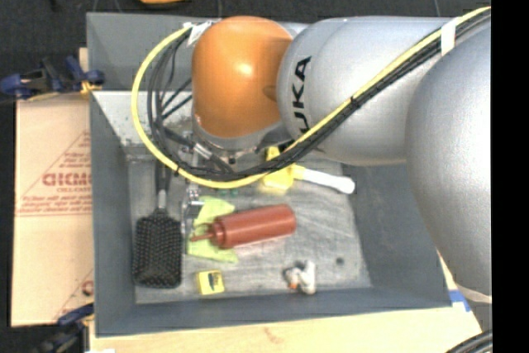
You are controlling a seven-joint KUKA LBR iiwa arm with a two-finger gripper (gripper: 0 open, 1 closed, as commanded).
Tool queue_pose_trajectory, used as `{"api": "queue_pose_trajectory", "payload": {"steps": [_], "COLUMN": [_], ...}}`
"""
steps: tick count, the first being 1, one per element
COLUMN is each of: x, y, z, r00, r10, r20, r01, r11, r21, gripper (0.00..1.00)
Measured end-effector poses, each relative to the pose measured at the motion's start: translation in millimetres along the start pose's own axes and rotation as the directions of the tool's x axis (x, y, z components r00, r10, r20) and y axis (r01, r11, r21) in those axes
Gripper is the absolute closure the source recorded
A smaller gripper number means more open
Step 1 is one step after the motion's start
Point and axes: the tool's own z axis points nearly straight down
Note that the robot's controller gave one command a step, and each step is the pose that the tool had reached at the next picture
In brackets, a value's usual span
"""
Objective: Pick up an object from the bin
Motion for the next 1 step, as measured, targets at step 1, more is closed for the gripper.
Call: {"api": "queue_pose_trajectory", "payload": {"steps": [1], "x": [-1.8], "y": [-1.1], "z": [-4.8], "r00": [1.000], "r10": [0.004], "r20": [0.008], "r01": [-0.004], "r11": [1.000], "r21": [-0.002], "gripper": [0.00]}}
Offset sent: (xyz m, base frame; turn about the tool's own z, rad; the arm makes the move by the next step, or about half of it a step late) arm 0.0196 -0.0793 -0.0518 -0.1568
